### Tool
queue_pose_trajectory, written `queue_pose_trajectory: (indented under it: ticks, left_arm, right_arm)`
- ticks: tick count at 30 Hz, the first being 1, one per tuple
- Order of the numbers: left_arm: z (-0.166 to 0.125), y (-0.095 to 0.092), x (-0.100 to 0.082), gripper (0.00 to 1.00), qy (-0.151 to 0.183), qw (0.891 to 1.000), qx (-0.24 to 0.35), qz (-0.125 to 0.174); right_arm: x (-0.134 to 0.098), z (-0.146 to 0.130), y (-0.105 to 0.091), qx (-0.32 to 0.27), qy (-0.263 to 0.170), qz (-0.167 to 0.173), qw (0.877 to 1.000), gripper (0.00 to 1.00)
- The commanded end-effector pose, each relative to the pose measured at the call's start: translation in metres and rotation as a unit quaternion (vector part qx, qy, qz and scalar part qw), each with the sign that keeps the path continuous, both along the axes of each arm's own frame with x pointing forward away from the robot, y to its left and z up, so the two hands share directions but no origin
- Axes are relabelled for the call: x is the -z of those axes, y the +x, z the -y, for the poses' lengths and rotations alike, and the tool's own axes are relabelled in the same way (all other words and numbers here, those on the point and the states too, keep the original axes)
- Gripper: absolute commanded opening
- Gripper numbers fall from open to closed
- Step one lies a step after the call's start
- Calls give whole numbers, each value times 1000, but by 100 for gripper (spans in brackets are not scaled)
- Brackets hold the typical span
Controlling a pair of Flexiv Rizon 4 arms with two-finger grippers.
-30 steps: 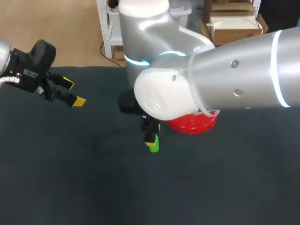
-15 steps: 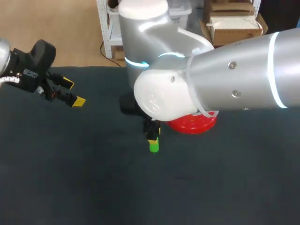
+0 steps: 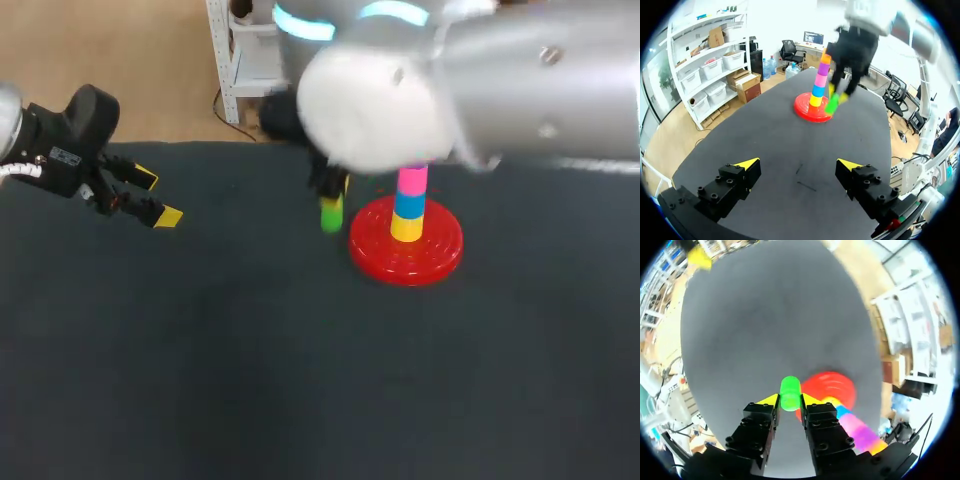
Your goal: Pick up and stack the cylinders on the red base in this order: pink,purple,orange,green
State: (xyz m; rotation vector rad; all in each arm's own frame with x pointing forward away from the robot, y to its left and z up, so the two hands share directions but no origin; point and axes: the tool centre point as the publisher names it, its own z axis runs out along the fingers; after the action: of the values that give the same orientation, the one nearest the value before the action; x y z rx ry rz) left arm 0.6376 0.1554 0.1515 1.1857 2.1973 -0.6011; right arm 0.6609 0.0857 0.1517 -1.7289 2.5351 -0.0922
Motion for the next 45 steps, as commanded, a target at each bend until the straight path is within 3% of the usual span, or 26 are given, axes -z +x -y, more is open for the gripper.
queue_pose_trajectory:
  ticks: [1, 6, 13, 23, 45]
  left_arm:
    - [0, 2, 0, 100, 2, 1000, 1, -2]
    - [0, 2, 0, 100, 2, 1000, 1, -2]
    - [0, 2, 0, 100, 2, 1000, 1, -2]
    - [0, 2, 0, 100, 2, 1000, 1, -2]
    - [0, 2, 0, 100, 2, 1000, 1, -2]
  right_arm:
    - [-97, 46, 8, 25, 41, 41, 998, 0]
    - [-144, 77, 21, 59, 49, 77, 994, 0]
    - [-164, 105, 36, 99, 66, 86, 989, 0]
    - [-149, 108, 40, 113, 73, 46, 990, 0]
    - [-128, 116, 57, 122, 33, 23, 992, 0]
